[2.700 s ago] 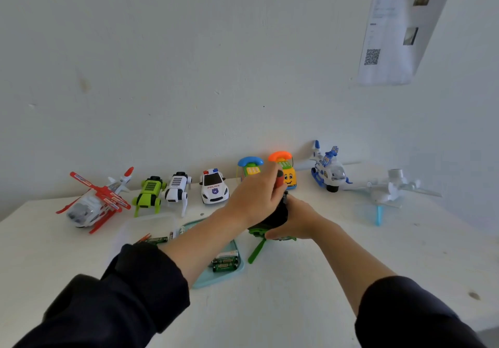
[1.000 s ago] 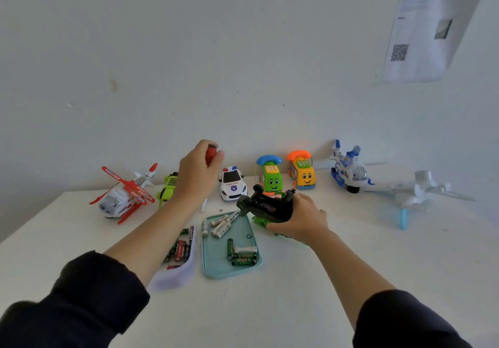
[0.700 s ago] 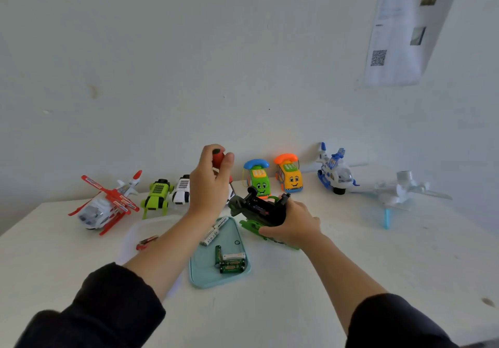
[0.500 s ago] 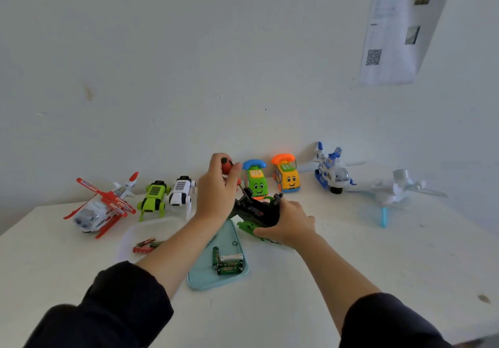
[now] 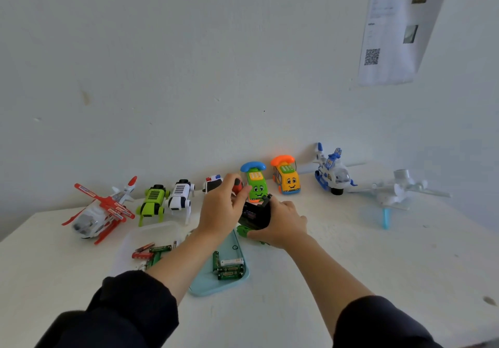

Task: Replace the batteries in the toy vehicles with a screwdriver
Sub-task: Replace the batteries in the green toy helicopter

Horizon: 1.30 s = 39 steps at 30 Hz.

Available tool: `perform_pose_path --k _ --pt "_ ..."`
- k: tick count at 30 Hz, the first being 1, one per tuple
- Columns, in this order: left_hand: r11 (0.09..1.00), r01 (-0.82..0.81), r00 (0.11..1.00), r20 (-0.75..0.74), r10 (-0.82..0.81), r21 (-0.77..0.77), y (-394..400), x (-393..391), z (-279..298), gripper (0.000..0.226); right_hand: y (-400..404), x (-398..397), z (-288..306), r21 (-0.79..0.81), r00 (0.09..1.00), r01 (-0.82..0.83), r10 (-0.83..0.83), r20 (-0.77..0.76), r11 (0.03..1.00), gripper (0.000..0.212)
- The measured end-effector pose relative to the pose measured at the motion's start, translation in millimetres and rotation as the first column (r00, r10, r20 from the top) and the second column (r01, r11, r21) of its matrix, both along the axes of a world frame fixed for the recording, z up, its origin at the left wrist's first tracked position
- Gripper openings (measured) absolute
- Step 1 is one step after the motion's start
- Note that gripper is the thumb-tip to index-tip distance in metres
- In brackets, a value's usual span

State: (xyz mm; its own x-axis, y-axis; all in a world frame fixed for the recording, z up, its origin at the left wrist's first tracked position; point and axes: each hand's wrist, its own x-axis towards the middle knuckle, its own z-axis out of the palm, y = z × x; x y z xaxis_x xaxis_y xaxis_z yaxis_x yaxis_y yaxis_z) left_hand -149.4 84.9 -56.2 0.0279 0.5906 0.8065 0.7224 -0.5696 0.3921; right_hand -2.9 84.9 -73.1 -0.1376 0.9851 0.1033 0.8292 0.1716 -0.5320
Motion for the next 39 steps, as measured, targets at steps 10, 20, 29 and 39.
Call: perform_pose_path --k 10,20,29,39 --pt "0.956 -0.019 0.881 0.448 0.155 -0.293 15 -22 2 0.014 1 1 4 -0.035 0.999 -0.019 0.020 0.029 0.999 0.063" --pt "0.898 0.208 0.515 0.824 0.237 -0.388 12 -29 13 0.025 -5 9 7 -0.058 0.998 -0.021 0.024 0.054 0.998 0.063" --pt "0.916 0.204 0.609 0.777 0.157 -0.345 -1 0 35 0.021 -8 22 -1 -0.067 1.000 0.002 0.000 0.029 0.998 0.071" --pt "0.973 -0.051 0.945 -0.325 -0.025 -0.225 -4 11 56 0.015 -9 28 -8 -0.054 1.000 -0.001 0.002 0.029 0.999 0.075"
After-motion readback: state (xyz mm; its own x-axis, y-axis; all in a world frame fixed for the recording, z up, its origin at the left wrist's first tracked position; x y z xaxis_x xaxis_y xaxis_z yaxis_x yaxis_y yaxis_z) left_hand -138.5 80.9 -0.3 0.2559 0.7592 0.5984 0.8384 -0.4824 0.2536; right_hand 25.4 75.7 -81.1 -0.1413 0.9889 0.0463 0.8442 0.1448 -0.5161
